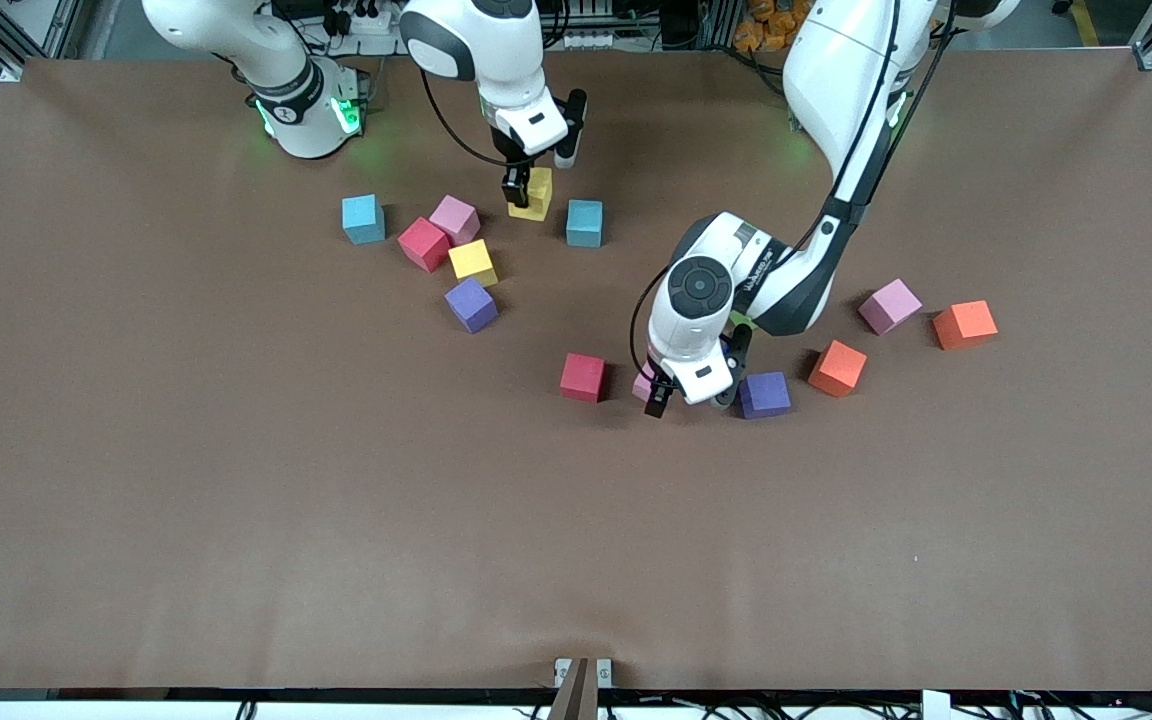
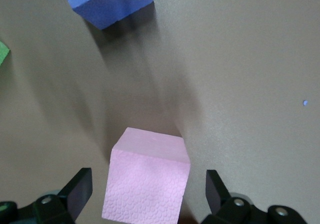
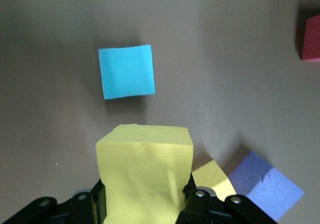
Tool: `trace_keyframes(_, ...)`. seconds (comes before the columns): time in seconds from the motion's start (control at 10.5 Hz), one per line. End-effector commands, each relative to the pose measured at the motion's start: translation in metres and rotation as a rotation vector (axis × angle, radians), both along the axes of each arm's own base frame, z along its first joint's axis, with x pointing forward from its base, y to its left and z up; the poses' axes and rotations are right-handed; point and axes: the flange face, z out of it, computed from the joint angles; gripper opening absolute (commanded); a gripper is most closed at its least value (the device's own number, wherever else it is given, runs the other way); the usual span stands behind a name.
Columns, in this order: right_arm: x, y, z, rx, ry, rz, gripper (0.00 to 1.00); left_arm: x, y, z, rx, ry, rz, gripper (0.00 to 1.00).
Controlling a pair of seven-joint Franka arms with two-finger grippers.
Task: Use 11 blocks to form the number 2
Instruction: 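Set the yellow block beside cyan with the right gripper while the left reaches pink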
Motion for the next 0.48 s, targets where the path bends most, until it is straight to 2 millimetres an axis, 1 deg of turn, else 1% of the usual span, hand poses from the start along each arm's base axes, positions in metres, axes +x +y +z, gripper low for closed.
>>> trace_keyframes(0.0,-0.003,0.005,-0.019,-0.001,-0.008,0.042,0.51,0.002,-0.003,-0.011,0.004,-0.001,0.008,1.00)
trace_keyframes(0.19,-0.003,0.008,-0.035,0.027,-0.015,0.053,0.51,0.002,-0.003,-0.015,0.012,-0.009,-0.005,1.00)
trace_keyframes(0.29,-0.005,0.004,-0.040,0.020,-0.011,0.053,0.51,0.000,-0.003,-0.022,0.018,-0.002,-0.008,1.00)
trace_keyframes(0.38,-0.005,0.004,-0.041,0.017,-0.010,0.053,0.51,-0.001,-0.006,-0.023,0.014,-0.008,-0.013,1.00)
